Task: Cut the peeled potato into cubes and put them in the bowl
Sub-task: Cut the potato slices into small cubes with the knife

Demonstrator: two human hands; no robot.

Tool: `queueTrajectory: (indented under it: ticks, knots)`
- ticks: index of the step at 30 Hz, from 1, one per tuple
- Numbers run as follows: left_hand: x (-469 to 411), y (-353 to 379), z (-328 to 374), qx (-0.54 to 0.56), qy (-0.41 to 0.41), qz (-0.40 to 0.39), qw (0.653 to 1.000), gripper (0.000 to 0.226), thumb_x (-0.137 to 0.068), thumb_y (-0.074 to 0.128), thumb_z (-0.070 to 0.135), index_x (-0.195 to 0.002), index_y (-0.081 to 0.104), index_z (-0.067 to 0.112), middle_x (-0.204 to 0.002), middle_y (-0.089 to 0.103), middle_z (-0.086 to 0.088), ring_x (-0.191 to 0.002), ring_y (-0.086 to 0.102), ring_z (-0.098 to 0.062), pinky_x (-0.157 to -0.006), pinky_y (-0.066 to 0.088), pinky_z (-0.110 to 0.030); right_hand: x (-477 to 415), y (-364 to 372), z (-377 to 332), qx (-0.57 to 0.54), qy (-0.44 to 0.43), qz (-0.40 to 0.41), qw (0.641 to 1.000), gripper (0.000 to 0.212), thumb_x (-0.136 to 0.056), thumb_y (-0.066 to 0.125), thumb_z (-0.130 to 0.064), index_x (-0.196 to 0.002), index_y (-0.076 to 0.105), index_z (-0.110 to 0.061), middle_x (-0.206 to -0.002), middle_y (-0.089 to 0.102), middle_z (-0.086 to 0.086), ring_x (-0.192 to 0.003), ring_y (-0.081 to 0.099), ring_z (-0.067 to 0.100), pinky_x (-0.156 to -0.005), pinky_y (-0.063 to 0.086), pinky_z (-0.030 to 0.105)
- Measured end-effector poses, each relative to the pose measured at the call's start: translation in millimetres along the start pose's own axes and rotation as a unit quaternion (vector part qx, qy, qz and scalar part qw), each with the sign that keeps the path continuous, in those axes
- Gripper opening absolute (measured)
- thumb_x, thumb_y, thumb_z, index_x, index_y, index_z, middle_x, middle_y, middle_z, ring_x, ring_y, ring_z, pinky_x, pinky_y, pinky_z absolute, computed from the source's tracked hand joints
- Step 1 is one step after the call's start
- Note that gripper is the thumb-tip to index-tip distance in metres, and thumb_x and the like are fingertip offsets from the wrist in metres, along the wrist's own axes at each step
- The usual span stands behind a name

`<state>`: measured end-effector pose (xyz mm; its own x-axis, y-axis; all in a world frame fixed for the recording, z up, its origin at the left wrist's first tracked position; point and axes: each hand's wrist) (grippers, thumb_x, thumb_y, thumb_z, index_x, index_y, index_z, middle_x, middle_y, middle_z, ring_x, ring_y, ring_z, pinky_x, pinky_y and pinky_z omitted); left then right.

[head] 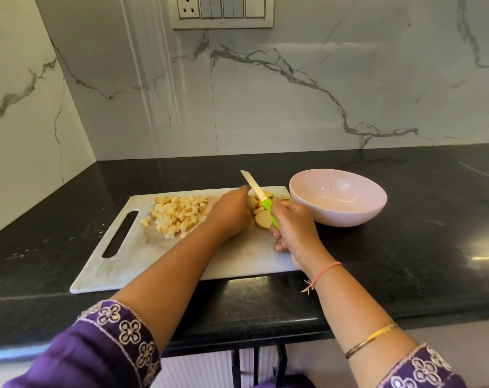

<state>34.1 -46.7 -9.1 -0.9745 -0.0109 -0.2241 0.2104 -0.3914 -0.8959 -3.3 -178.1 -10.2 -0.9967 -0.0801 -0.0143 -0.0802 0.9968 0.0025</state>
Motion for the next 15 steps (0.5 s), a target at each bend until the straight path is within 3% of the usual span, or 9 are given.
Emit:
queueTrajectory:
  ticks: [4, 8, 12, 15]
  knots:
    - [-2, 4, -7, 0.034, 0.000, 0.065, 0.997, 0.049, -0.091, 0.057, 0.014, -0.138, 0.046, 0.016, -0.133, 0.055, -0.006, -0.121, 0.051, -0.023, -0.096, 0.041, -0.031, -2, -1, -1, 0.002, -0.002, -0.008, 1.000, 0.022, -0.094, 0.041, -0.013, -0.074, 0.050, -0.011, -0.051, 0.032, 0.005, -0.039, 0.027, 0.011, -0.041, 0.022, 0.018]
    - [5, -3, -10, 0.103, 0.020, 0.123, 0.987, 0.027, -0.090, 0.061, 0.013, -0.117, 0.064, 0.016, -0.111, 0.066, 0.001, -0.098, 0.059, -0.012, -0.082, 0.044, -0.021, -4, -4, -3, 0.008, -0.006, -0.008, 1.000, 0.023, -0.095, 0.042, -0.015, -0.075, 0.052, -0.011, -0.051, 0.034, 0.004, -0.042, 0.029, 0.012, -0.041, 0.024, 0.019]
    - [23, -11, -18, 0.104, 0.023, 0.122, 0.987, 0.018, -0.090, 0.063, 0.012, -0.106, 0.071, 0.017, -0.102, 0.069, 0.005, -0.090, 0.057, -0.006, -0.081, 0.041, -0.017, -2, -5, -2, 0.014, -0.012, -0.011, 1.000, 0.027, -0.096, 0.042, -0.015, -0.072, 0.056, -0.014, -0.050, 0.036, 0.003, -0.043, 0.031, 0.013, -0.040, 0.026, 0.019]
    - [36, -12, -25, 0.071, 0.024, 0.066, 0.995, 0.020, -0.090, 0.060, 0.014, -0.105, 0.073, 0.019, -0.106, 0.069, 0.008, -0.092, 0.056, -0.005, -0.083, 0.041, -0.017, -1, -4, -3, 0.029, -0.017, -0.003, 0.999, 0.028, -0.095, 0.043, -0.015, -0.071, 0.057, -0.016, -0.051, 0.036, 0.003, -0.045, 0.032, 0.013, -0.040, 0.026, 0.019]
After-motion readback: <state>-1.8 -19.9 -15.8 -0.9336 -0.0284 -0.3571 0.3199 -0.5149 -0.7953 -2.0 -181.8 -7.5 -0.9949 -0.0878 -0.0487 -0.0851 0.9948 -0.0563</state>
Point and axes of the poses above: each hand's wrist, its own x-axis away from the middle knuckle, its own y-axis out of the palm, z = x × y
